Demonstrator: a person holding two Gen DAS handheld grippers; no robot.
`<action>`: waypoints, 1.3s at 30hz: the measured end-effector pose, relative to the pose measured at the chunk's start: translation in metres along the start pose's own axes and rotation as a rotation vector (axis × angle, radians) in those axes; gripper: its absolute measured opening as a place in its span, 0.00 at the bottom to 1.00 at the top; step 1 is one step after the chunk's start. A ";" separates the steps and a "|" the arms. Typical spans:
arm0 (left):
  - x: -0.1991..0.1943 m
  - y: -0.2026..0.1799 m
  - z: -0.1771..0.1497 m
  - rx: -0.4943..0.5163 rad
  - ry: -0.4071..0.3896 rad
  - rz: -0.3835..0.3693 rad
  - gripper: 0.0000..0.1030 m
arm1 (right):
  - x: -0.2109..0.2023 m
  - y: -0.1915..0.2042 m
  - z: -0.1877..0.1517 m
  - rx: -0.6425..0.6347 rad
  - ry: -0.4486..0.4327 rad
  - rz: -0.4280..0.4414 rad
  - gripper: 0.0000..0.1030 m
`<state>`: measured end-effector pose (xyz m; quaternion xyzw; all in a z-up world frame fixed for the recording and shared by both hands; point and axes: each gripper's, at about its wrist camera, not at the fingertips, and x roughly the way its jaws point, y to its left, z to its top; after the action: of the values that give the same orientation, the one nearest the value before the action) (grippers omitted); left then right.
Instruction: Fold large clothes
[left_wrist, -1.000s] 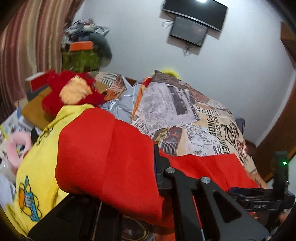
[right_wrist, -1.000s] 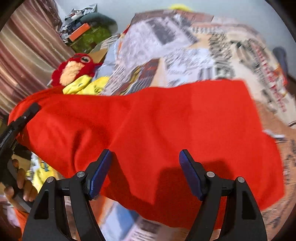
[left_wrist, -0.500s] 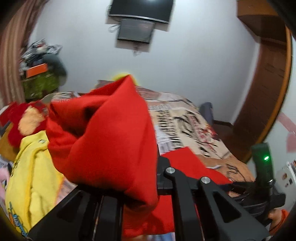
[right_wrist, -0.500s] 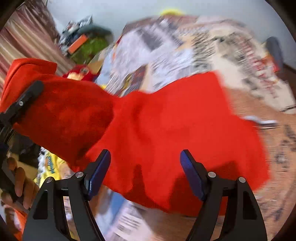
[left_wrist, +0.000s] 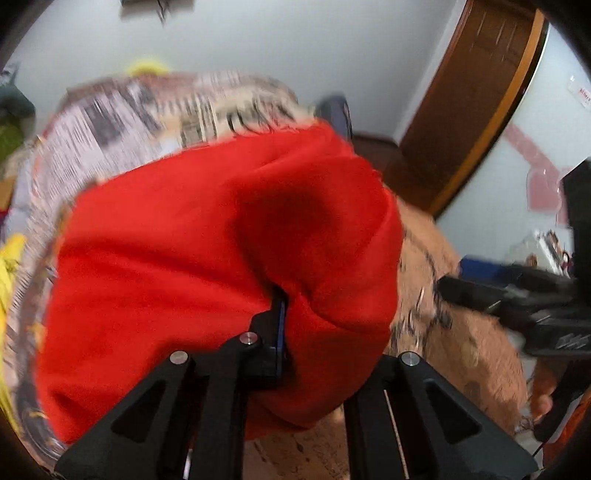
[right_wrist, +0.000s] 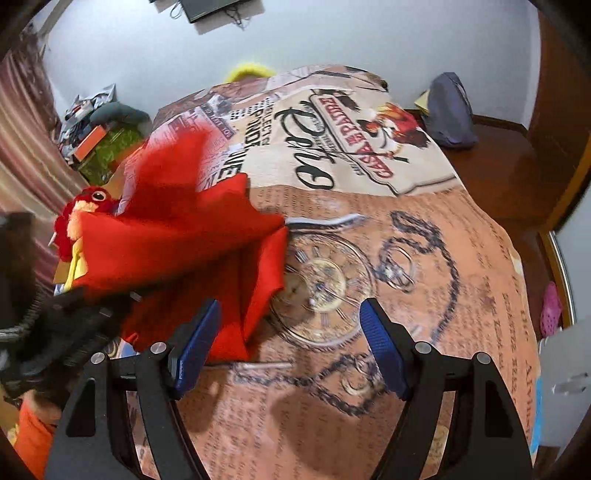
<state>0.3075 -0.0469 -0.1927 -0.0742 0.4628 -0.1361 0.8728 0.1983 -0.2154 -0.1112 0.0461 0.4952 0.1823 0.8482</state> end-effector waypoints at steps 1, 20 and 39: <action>0.007 -0.002 -0.003 0.008 0.029 -0.003 0.07 | -0.002 -0.002 -0.001 0.003 -0.001 0.001 0.72; -0.093 0.003 -0.009 0.110 -0.096 0.066 0.59 | -0.029 0.030 0.014 -0.057 -0.097 0.079 0.72; -0.069 0.120 -0.039 -0.042 -0.045 0.256 0.78 | 0.085 0.041 -0.003 -0.079 0.154 0.077 0.72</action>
<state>0.2581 0.0881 -0.1905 -0.0358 0.4513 -0.0124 0.8916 0.2227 -0.1476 -0.1723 0.0178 0.5491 0.2373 0.8011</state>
